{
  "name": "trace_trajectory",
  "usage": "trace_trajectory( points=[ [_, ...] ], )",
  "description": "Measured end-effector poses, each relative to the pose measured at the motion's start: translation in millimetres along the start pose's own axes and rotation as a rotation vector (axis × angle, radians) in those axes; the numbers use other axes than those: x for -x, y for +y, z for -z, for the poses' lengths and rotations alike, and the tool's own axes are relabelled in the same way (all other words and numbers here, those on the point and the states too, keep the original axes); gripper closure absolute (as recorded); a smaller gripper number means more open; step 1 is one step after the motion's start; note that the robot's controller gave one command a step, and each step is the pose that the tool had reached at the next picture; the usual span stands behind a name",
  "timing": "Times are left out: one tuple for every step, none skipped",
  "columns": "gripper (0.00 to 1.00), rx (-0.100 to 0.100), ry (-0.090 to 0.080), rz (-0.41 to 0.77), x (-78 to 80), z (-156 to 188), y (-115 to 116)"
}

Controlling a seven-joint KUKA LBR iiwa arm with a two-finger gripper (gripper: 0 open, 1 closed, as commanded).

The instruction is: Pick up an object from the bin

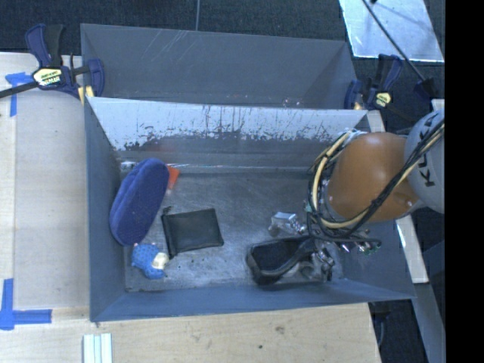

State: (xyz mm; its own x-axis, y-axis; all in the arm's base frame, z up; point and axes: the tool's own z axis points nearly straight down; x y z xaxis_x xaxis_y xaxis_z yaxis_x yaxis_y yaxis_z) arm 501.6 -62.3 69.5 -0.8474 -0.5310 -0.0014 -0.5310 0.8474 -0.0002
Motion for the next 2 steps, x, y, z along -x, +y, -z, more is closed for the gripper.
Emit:
trace_trajectory(
  points=[
    [1.0, 0.0, 0.0, -0.002, 0.1, 0.2, -0.4],
    [1.0, -0.004, -0.003, -0.004, 0.8, 89.7, -1.5]
  ],
)
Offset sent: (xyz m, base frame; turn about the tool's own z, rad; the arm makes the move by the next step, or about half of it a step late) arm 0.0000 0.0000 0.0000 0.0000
